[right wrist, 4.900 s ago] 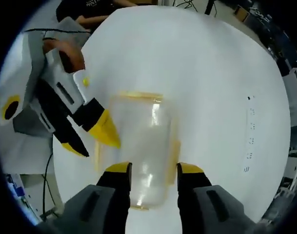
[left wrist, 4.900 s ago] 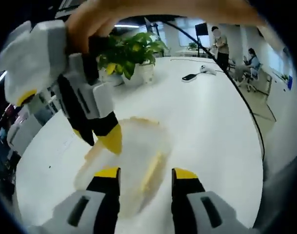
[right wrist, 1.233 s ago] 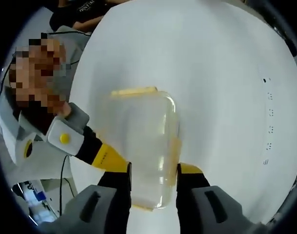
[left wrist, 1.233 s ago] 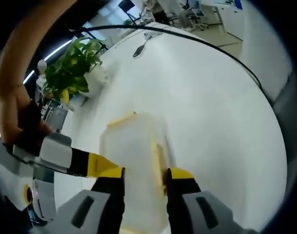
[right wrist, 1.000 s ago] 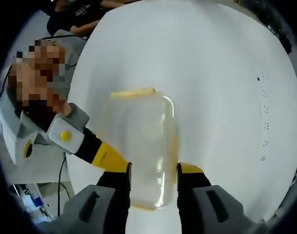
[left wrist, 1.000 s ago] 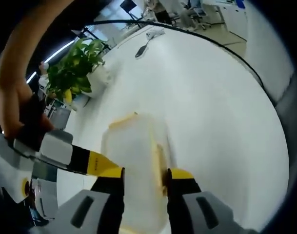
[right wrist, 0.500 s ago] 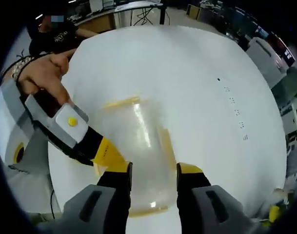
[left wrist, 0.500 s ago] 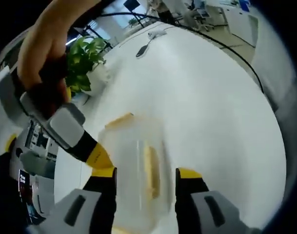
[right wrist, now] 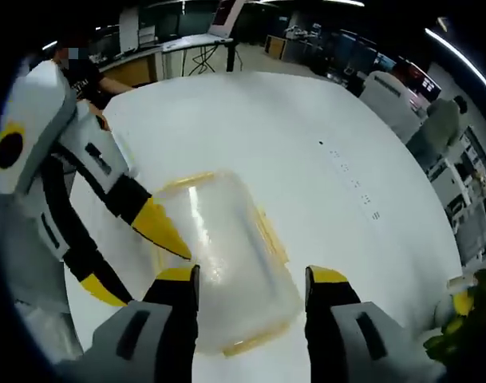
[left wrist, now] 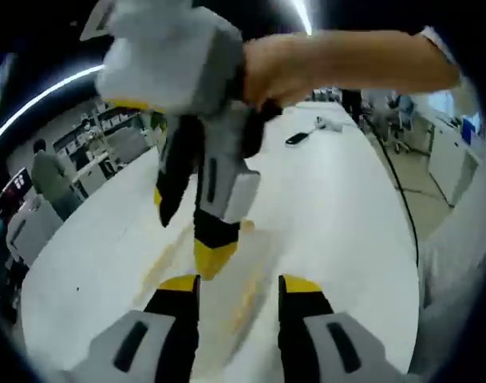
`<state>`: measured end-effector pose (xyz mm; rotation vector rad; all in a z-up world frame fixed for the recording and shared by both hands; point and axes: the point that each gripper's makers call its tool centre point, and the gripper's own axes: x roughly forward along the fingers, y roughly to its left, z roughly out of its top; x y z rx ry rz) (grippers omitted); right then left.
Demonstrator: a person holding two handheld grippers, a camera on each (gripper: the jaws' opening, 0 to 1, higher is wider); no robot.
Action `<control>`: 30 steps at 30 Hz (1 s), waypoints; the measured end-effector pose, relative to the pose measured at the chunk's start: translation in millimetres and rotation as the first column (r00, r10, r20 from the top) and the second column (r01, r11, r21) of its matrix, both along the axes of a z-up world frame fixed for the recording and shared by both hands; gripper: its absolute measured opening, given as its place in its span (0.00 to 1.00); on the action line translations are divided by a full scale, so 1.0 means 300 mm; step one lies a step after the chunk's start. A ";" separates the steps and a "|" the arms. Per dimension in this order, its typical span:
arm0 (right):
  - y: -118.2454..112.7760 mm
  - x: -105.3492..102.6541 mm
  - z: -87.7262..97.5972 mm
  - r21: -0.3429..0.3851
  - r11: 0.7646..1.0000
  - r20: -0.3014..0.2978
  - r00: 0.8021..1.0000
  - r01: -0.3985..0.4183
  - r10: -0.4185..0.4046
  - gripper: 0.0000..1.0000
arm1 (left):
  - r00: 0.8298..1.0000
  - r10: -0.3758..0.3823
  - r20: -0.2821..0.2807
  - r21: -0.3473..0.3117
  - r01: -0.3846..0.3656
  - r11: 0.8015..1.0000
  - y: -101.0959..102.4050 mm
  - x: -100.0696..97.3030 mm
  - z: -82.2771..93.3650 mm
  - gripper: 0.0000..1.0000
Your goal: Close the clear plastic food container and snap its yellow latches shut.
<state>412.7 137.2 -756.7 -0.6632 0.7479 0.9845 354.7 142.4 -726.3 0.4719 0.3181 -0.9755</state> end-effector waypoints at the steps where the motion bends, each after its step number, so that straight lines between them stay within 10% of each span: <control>1: -0.001 -0.005 0.001 0.002 1.000 0.001 1.000 -0.003 0.003 0.47 | 0.999 0.013 0.031 -0.008 -0.013 1.000 0.011 0.007 0.015 0.34; 22: -0.157 -0.125 0.008 0.159 0.981 0.007 0.993 0.112 -0.115 0.58 | 0.954 0.286 0.094 -0.123 -0.274 0.954 0.258 0.084 0.040 0.88; 30: -0.188 -0.177 -0.058 0.209 0.961 -0.048 0.983 0.184 -0.178 0.66 | 0.952 0.305 0.015 -0.066 -0.303 0.951 0.309 0.070 -0.069 0.96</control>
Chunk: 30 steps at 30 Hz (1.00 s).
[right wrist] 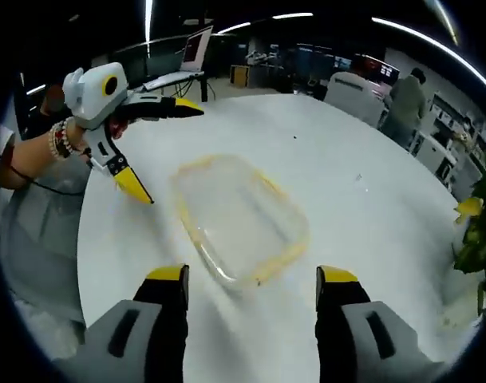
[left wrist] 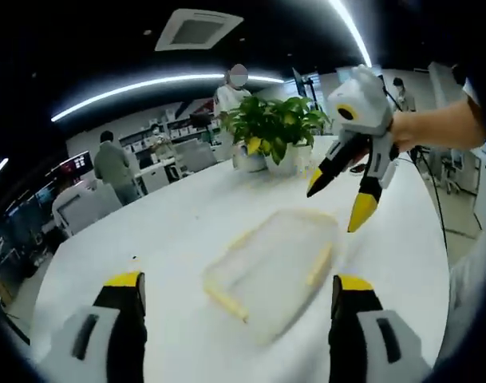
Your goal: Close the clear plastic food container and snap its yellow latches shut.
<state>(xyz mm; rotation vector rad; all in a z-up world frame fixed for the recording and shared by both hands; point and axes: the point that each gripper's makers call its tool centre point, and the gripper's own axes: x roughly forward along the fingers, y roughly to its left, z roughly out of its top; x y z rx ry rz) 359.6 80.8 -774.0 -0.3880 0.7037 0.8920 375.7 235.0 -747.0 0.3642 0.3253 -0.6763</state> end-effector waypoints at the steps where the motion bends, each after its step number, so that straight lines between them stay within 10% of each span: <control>1: -0.001 -0.006 -0.009 0.005 1.000 -0.006 1.000 0.005 -0.005 0.69 | 1.000 -0.002 -0.010 -0.002 0.002 1.000 -0.001 -0.003 -0.010 0.97; 12: -0.012 -0.028 -0.120 0.049 0.992 -0.022 0.993 0.118 -0.117 1.00 | 0.995 0.000 -0.102 0.034 0.003 0.999 -0.034 0.019 -0.125 0.99; 24: 0.038 -0.025 -0.191 0.056 0.989 -0.056 0.990 0.134 -0.131 0.94 | 0.983 -0.032 -0.182 0.135 0.057 0.989 -0.094 0.001 -0.233 0.99; 30: 0.045 -0.028 -0.213 0.002 0.995 -0.058 0.994 0.097 -0.097 0.81 | 0.979 -0.025 -0.204 0.143 0.055 0.988 -0.086 0.001 -0.238 0.81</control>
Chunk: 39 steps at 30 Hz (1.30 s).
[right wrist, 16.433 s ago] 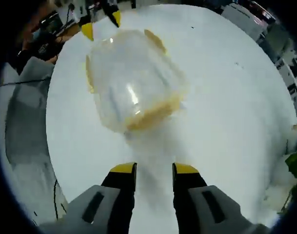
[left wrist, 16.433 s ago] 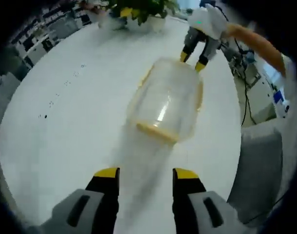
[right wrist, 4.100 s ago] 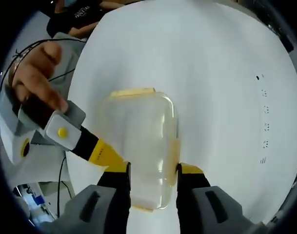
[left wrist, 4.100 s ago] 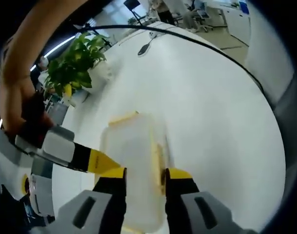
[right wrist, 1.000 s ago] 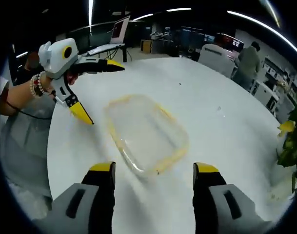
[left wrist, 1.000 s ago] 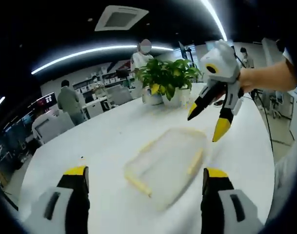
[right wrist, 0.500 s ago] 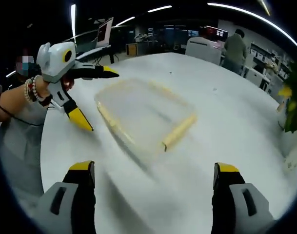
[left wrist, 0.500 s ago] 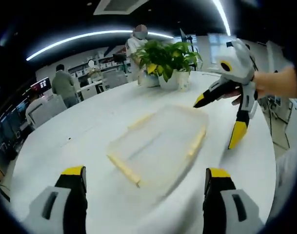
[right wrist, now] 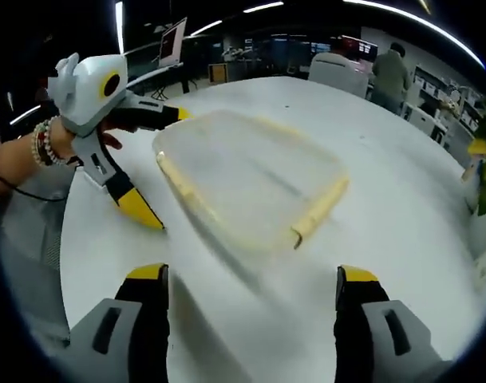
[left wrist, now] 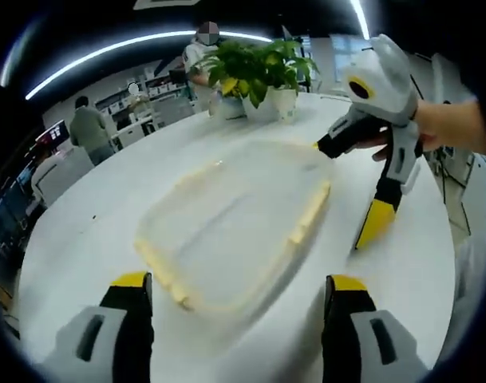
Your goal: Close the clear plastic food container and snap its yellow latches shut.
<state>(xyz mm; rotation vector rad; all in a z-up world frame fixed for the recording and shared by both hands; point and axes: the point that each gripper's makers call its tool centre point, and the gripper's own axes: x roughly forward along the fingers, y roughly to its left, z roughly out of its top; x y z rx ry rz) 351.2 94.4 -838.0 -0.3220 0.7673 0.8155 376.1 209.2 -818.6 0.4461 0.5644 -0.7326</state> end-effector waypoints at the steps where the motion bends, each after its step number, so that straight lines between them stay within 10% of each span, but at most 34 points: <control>1: 0.007 0.000 0.006 0.002 1.000 0.008 1.000 -0.014 0.014 0.78 | 1.000 0.000 0.003 -0.001 0.000 1.000 0.000 0.001 0.002 0.81; 15: 0.124 0.024 0.057 0.064 0.997 0.053 0.998 -0.048 0.044 0.52 | 0.999 0.014 -0.039 -0.051 -0.015 0.999 0.051 -0.009 0.024 0.80; 39: 0.634 0.021 0.069 0.148 0.988 0.049 0.998 -0.035 0.028 0.51 | 0.995 0.053 -0.080 0.038 -0.051 0.998 0.580 -0.061 0.023 0.75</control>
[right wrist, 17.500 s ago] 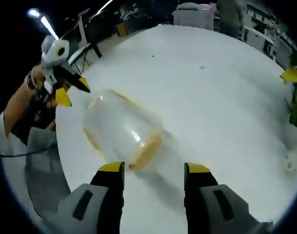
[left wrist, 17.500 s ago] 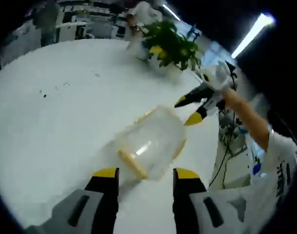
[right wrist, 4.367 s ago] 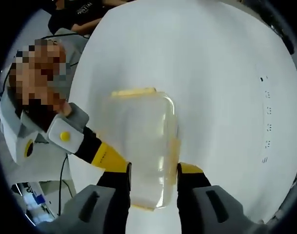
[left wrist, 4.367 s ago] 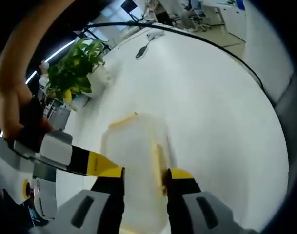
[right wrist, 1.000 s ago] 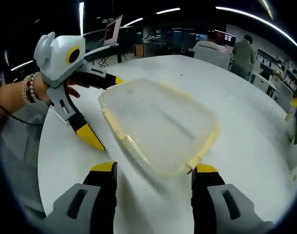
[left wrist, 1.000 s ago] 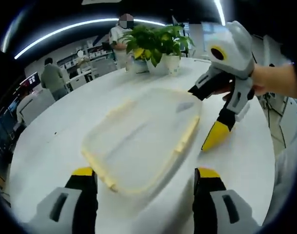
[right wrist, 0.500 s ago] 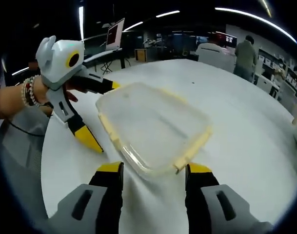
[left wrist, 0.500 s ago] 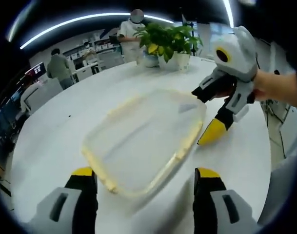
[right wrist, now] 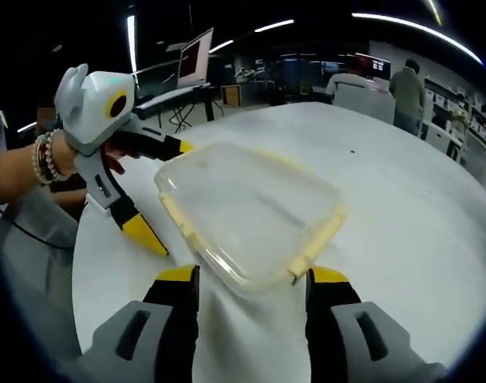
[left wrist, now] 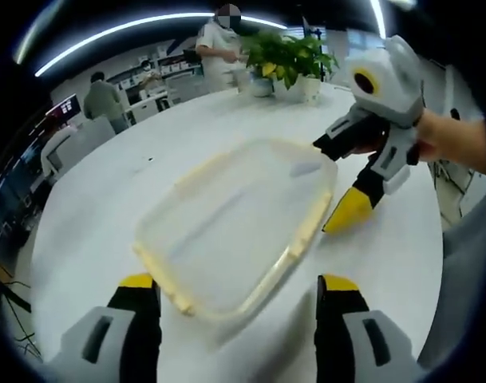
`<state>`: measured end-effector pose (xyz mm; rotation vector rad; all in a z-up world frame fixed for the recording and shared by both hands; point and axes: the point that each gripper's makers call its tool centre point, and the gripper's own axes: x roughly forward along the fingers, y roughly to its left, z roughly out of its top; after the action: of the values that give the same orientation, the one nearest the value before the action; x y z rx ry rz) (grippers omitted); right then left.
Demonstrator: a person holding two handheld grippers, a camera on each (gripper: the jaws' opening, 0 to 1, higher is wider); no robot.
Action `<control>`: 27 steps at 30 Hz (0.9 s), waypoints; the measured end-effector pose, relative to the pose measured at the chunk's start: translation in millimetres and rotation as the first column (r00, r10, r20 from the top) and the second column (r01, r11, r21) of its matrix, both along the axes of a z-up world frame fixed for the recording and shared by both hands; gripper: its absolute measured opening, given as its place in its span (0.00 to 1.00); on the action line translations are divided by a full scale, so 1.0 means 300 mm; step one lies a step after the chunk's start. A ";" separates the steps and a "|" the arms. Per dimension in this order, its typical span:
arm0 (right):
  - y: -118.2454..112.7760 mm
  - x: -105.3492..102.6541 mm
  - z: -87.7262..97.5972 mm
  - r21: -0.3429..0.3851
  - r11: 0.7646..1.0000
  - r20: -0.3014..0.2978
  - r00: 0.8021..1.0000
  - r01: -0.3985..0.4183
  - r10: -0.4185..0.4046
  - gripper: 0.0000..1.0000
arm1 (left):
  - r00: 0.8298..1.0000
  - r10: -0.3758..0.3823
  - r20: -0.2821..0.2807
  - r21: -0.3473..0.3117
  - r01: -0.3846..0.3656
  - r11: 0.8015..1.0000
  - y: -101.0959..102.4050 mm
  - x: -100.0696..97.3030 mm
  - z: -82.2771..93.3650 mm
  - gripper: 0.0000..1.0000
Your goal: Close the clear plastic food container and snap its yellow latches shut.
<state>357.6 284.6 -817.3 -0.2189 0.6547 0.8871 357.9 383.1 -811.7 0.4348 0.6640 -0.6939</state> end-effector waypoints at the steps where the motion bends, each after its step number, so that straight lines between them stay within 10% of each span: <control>1: 0.012 0.004 0.001 0.002 1.000 0.000 1.000 0.006 -0.006 0.50 | 1.000 -0.001 0.000 0.000 0.001 1.000 0.013 0.003 0.000 0.75; 27: -0.016 0.219 0.010 -0.037 0.997 0.016 0.997 0.071 -0.071 0.51 | 0.996 -0.090 0.029 -0.011 0.090 0.996 -0.015 0.236 0.001 0.73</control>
<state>423.2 279.9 -814.4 -0.2340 0.6619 0.8047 428.6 378.7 -811.3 0.4646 0.6163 -0.7751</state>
